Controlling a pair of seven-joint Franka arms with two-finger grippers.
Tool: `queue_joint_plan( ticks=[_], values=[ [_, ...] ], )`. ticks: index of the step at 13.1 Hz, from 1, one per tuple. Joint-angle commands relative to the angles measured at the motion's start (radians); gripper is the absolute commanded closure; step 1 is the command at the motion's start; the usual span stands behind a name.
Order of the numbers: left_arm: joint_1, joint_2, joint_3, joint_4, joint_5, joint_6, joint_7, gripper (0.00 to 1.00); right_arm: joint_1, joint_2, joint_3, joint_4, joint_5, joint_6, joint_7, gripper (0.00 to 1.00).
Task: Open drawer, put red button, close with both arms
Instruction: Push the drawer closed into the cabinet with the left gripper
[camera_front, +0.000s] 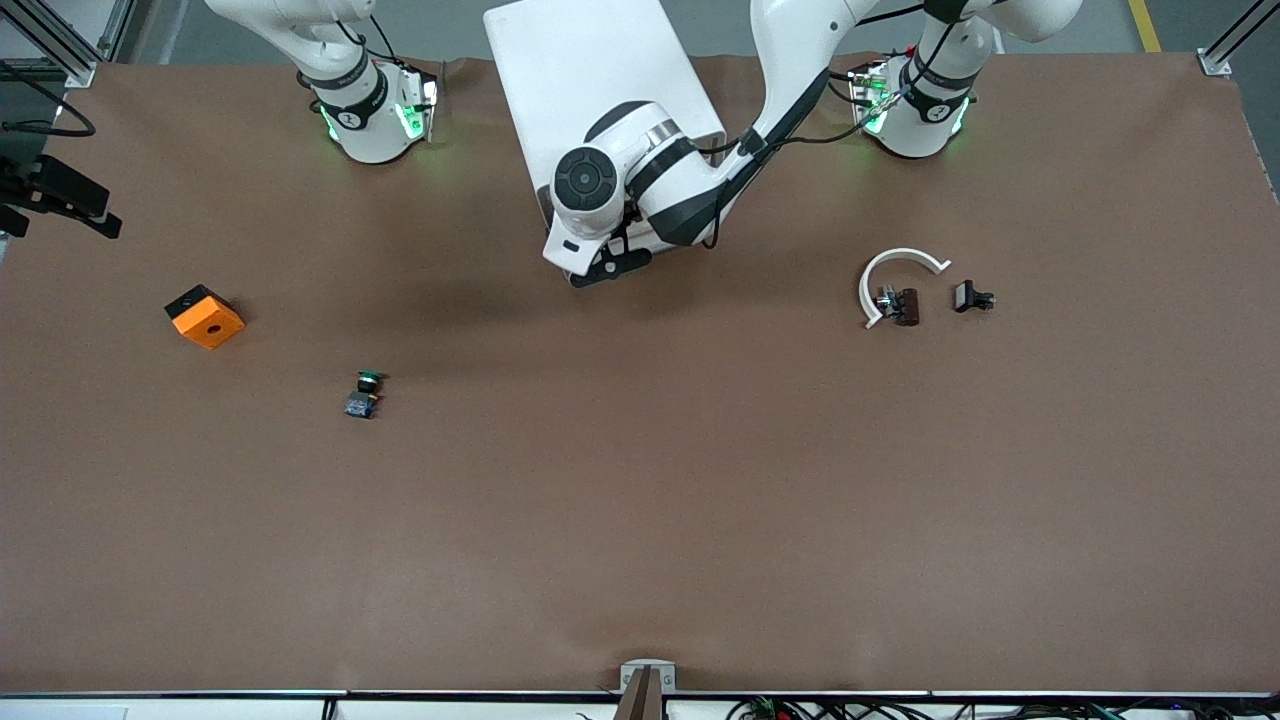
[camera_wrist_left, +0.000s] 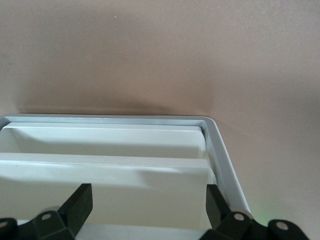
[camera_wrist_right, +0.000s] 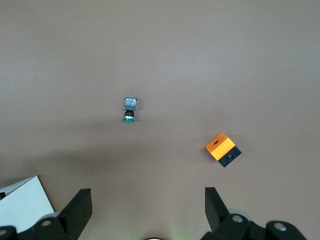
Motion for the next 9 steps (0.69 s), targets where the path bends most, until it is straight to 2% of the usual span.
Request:
queue_joint_plan(
  ticks=[1, 3, 5, 9],
  values=[
    [0.002, -0.005, 0.002, 0.011, -0.032, -0.010, -0.001, 0.00, -0.021, -0.024, 0.015, -0.024, 0.006, 0.011, 0.014, 0.00],
    [0.022, -0.009, 0.019, 0.011, -0.017, -0.011, 0.003, 0.00, -0.019, -0.024, 0.018, -0.024, 0.006, -0.001, 0.019, 0.00],
    [0.086, -0.019, 0.021, 0.016, 0.007, -0.019, 0.028, 0.00, -0.021, -0.024, 0.015, -0.024, 0.007, -0.010, 0.057, 0.00],
    [0.200, -0.052, 0.021, 0.016, 0.179, -0.069, 0.138, 0.00, -0.022, -0.024, -0.002, -0.026, 0.009, -0.015, 0.060, 0.00]
  ],
)
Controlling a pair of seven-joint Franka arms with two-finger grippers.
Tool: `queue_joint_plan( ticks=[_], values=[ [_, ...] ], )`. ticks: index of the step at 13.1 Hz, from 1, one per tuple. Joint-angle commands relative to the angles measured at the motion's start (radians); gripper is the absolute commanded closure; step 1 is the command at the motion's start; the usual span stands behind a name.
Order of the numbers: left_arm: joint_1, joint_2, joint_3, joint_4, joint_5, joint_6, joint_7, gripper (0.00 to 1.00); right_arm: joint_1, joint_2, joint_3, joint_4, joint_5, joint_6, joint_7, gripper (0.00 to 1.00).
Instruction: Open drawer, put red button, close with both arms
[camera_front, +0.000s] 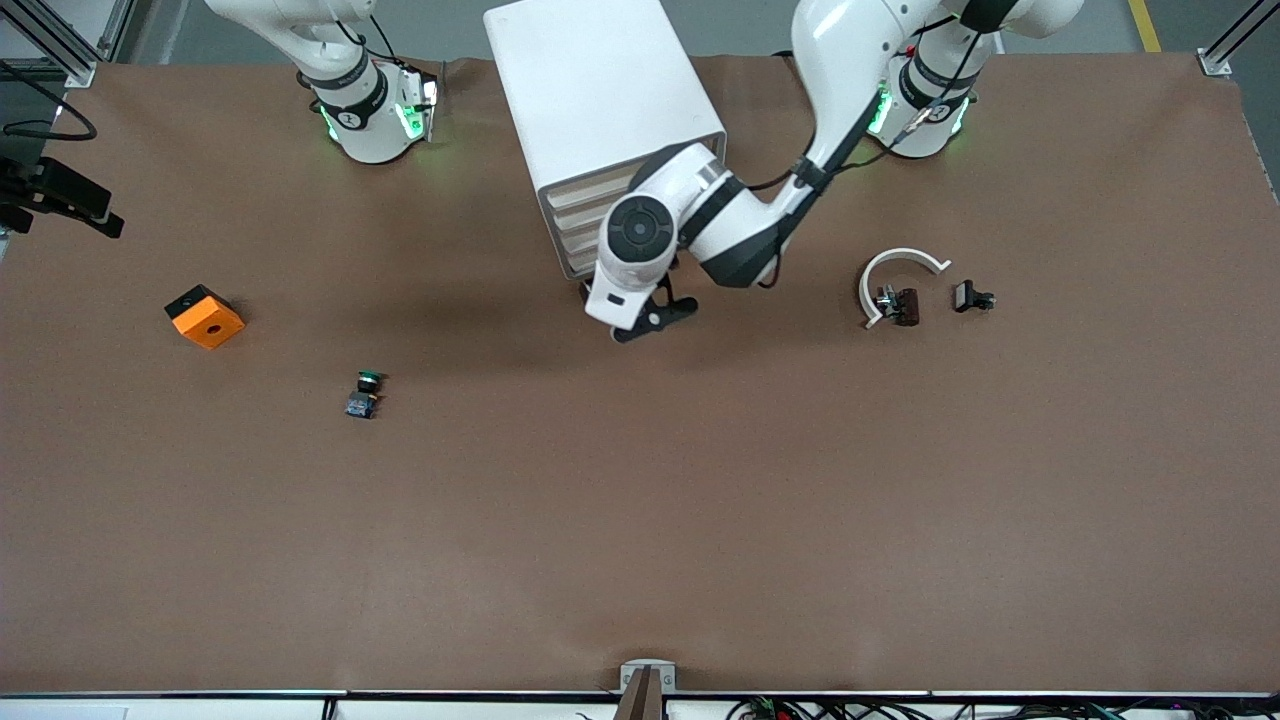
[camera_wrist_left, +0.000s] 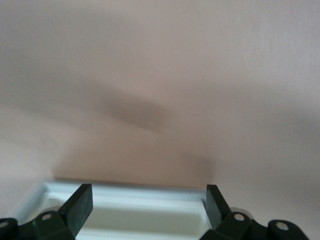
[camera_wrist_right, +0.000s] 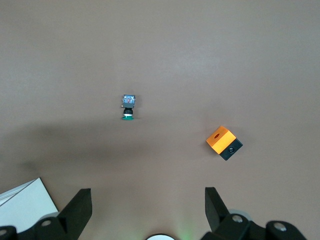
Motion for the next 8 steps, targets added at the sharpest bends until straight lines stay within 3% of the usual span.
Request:
queue_joint_plan(
  ticks=[1, 8],
  values=[
    [0.080, -0.043, -0.002, -0.008, 0.089, -0.077, 0.096, 0.00, -0.023, -0.024, 0.001, -0.024, 0.009, 0.000, 0.008, 0.00],
    [0.421, -0.193, -0.002, -0.017, 0.119, -0.232, 0.585, 0.00, -0.029, -0.023, 0.001, -0.024, 0.009, 0.005, -0.002, 0.00]
  ],
)
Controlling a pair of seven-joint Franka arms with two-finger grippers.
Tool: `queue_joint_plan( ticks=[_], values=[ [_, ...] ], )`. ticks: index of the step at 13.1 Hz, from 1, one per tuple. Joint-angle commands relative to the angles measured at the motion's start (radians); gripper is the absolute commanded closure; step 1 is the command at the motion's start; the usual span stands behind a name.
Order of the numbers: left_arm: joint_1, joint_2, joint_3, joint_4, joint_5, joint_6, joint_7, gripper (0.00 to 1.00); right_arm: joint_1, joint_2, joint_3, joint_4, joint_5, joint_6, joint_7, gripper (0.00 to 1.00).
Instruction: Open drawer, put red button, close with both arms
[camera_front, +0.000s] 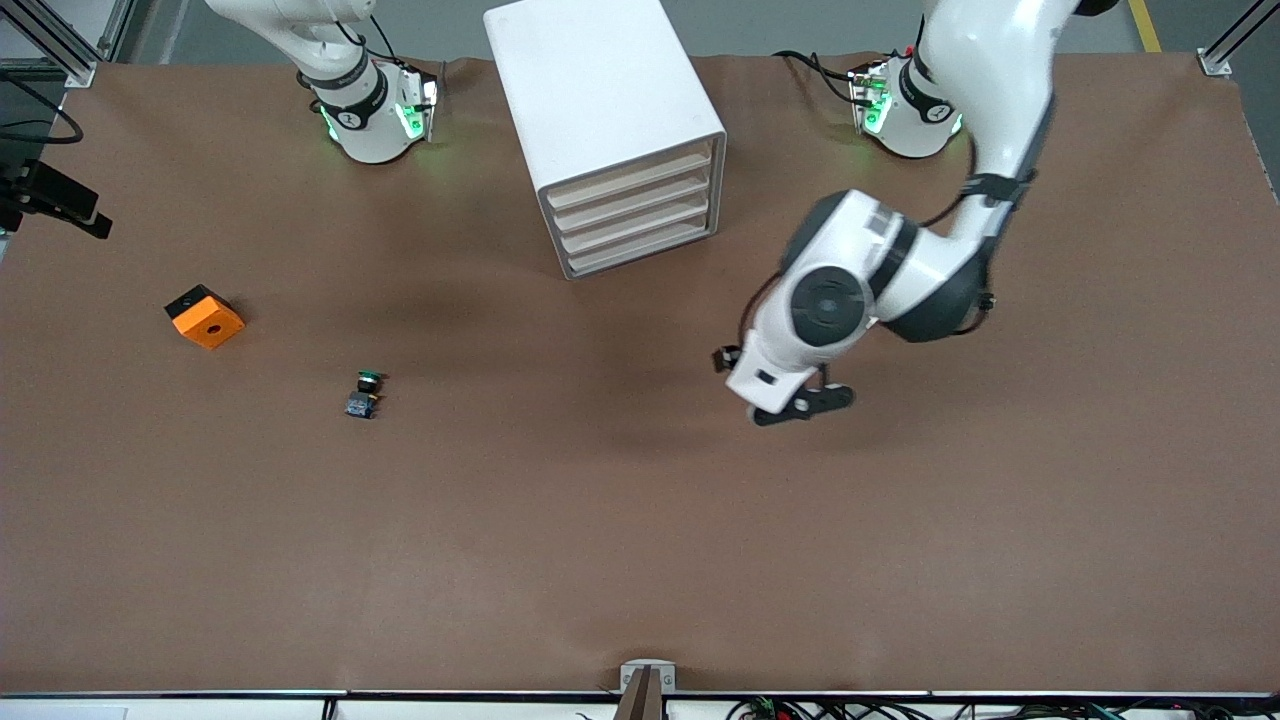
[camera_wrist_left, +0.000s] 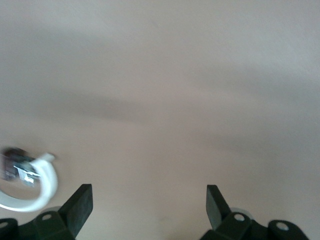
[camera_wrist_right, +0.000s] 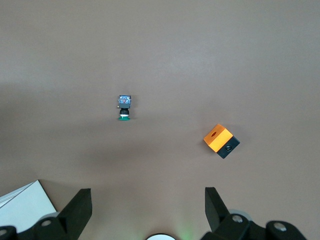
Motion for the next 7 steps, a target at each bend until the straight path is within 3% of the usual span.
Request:
queue_joint_plan(
  ticks=[1, 7],
  values=[
    [0.119, -0.093, -0.009, -0.026, 0.014, -0.081, 0.185, 0.00, -0.020, -0.023, 0.011, -0.021, 0.009, 0.006, -0.003, 0.00],
    [0.424, -0.228, -0.015, -0.028, 0.014, -0.142, 0.591, 0.00, -0.024, -0.023, 0.011, -0.021, 0.009, 0.007, -0.003, 0.00]
  ],
)
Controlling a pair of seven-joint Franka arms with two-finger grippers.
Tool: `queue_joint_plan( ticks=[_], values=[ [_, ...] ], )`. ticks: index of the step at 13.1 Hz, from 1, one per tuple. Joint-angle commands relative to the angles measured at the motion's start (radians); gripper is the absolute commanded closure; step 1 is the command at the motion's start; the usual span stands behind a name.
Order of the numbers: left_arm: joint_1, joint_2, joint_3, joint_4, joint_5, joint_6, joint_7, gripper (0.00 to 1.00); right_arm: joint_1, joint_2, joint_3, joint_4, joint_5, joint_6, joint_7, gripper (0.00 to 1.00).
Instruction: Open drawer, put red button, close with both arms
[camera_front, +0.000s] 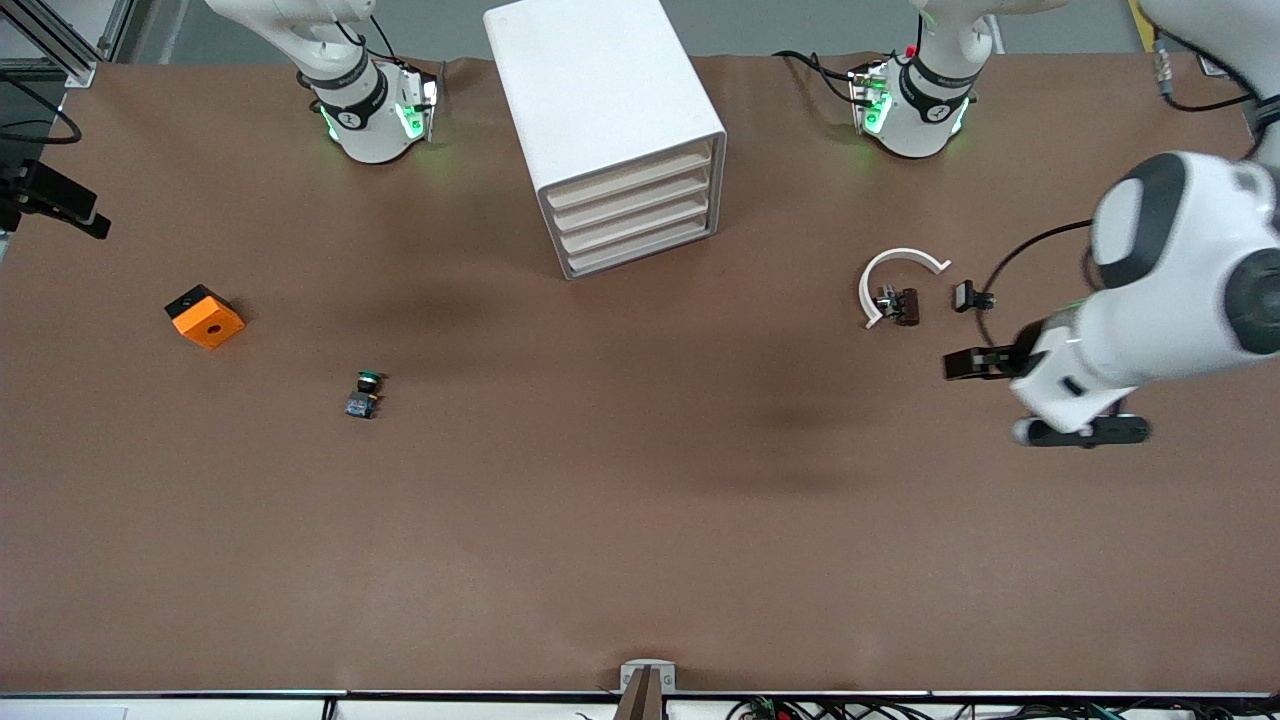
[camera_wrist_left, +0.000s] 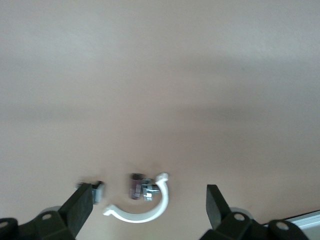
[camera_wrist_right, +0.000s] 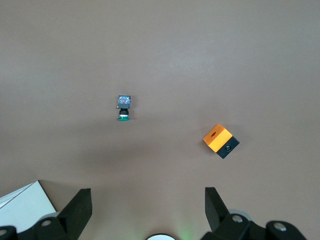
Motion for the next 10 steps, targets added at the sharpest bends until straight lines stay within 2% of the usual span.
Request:
queue_joint_plan(
  ticks=[1, 6, 9, 10],
  values=[
    [0.092, -0.071, -0.017, -0.028, 0.013, -0.005, 0.110, 0.00, -0.022, -0.023, 0.012, -0.021, 0.009, 0.006, -0.003, 0.00],
    [0.182, -0.204, -0.013, -0.028, 0.013, 0.009, 0.160, 0.00, -0.023, -0.021, 0.012, -0.019, 0.009, 0.022, -0.003, 0.00],
    [0.153, -0.252, 0.001, -0.031, 0.013, 0.009, 0.169, 0.00, -0.025, -0.021, 0.011, -0.021, 0.016, 0.026, -0.003, 0.00],
    [0.117, -0.267, 0.038, -0.036, 0.013, 0.007, 0.169, 0.00, -0.025, -0.021, 0.011, -0.021, 0.020, 0.025, -0.004, 0.00]
  ],
)
